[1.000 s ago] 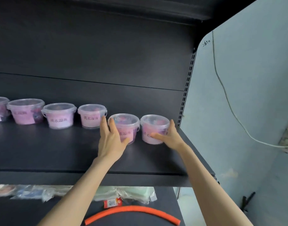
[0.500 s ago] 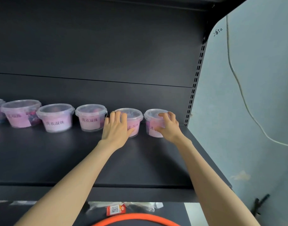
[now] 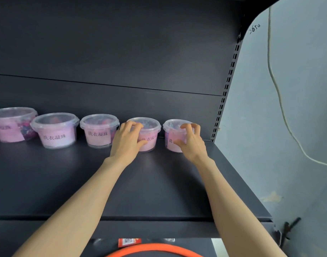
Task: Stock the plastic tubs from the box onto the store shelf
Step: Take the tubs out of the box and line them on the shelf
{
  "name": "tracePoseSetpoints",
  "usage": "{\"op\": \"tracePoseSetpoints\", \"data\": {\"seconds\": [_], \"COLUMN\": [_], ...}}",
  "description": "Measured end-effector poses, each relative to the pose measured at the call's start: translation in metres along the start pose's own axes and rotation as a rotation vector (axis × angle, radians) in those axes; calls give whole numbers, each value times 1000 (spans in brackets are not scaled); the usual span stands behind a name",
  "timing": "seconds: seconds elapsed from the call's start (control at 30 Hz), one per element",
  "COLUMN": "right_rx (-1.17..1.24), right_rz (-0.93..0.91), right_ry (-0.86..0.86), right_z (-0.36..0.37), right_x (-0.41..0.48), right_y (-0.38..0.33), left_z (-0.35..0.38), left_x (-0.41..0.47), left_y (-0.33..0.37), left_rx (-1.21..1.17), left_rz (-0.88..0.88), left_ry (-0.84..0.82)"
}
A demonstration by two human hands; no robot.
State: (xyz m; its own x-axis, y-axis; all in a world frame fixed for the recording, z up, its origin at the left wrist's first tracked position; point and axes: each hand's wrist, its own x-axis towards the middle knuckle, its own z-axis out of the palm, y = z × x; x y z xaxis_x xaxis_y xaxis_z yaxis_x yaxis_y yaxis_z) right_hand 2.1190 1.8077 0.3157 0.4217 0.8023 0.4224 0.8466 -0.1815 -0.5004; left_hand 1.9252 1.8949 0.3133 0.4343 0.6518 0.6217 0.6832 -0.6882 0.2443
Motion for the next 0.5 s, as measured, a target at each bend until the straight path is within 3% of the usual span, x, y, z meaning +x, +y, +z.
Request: {"op": "tracePoseSetpoints", "data": {"seconds": [0.5], "right_rx": [-144], "right_rz": [96], "right_ry": [-118], "right_z": [-16], "right_x": [-16], "right_y": [-19], "left_z": [-13], "left_x": [-11], "left_y": [12], "left_rx": [34], "left_rz": [-28], "left_ry": [-135]}}
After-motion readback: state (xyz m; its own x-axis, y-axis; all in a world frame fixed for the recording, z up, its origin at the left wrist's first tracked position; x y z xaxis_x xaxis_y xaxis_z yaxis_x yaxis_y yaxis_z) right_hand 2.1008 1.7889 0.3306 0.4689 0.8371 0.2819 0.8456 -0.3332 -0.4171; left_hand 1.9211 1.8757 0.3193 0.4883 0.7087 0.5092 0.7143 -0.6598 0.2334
